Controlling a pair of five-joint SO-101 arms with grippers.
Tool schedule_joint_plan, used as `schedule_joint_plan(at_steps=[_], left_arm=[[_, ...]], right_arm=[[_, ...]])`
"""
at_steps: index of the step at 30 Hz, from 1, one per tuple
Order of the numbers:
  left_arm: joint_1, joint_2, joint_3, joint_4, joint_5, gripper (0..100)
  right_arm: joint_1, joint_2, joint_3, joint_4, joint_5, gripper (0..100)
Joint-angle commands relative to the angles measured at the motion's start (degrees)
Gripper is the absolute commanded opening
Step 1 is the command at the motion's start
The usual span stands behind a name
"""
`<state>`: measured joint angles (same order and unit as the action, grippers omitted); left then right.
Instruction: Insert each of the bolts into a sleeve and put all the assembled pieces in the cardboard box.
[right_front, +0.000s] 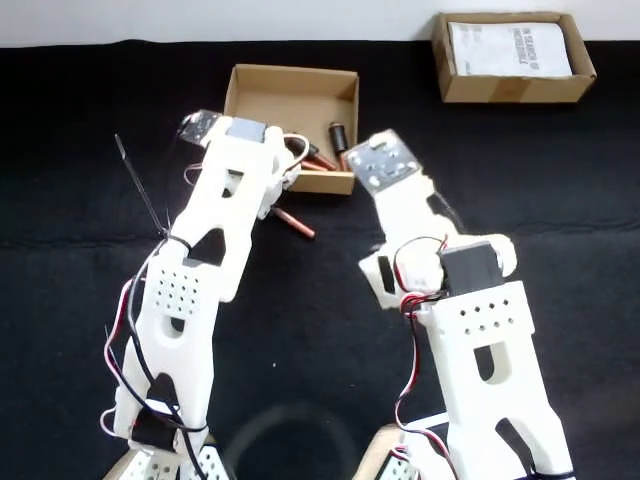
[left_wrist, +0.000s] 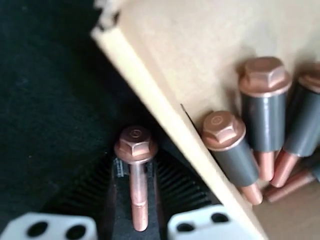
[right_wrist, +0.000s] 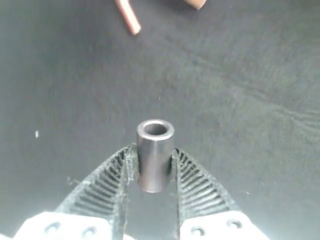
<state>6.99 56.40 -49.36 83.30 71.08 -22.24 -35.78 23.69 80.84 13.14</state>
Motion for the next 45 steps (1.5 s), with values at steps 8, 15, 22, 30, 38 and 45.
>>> schedule_joint_plan(at_steps=[8,15,22,30,38,45], left_arm=[[-1.19,-15.08,-20.44,17.76,-20.40,1],[0.75,-28.79,-33.54,17.58,-40.53,1],[3.56,-37.67,-36.79,18.02,-50.20,1],[11.12,-52.70,-30.64,18.11,-60.04,1],[22.02,-72.22,1.80,14.07,-62.51,1],[17.89,-77.23,19.56,-5.01,-56.09,1]], right_arm=[[-4.26,-0.31,1.98,-9.45,-13.63,0.8],[-8.13,-1.01,4.97,-18.33,-21.80,0.8],[-10.86,-9.27,14.29,-30.37,-22.86,0.8],[-14.99,-23.25,28.70,-31.87,-20.66,0.8],[-14.73,-32.84,37.32,-40.75,-16.79,0.8],[-14.73,-33.54,37.05,-40.84,-17.05,0.8]])
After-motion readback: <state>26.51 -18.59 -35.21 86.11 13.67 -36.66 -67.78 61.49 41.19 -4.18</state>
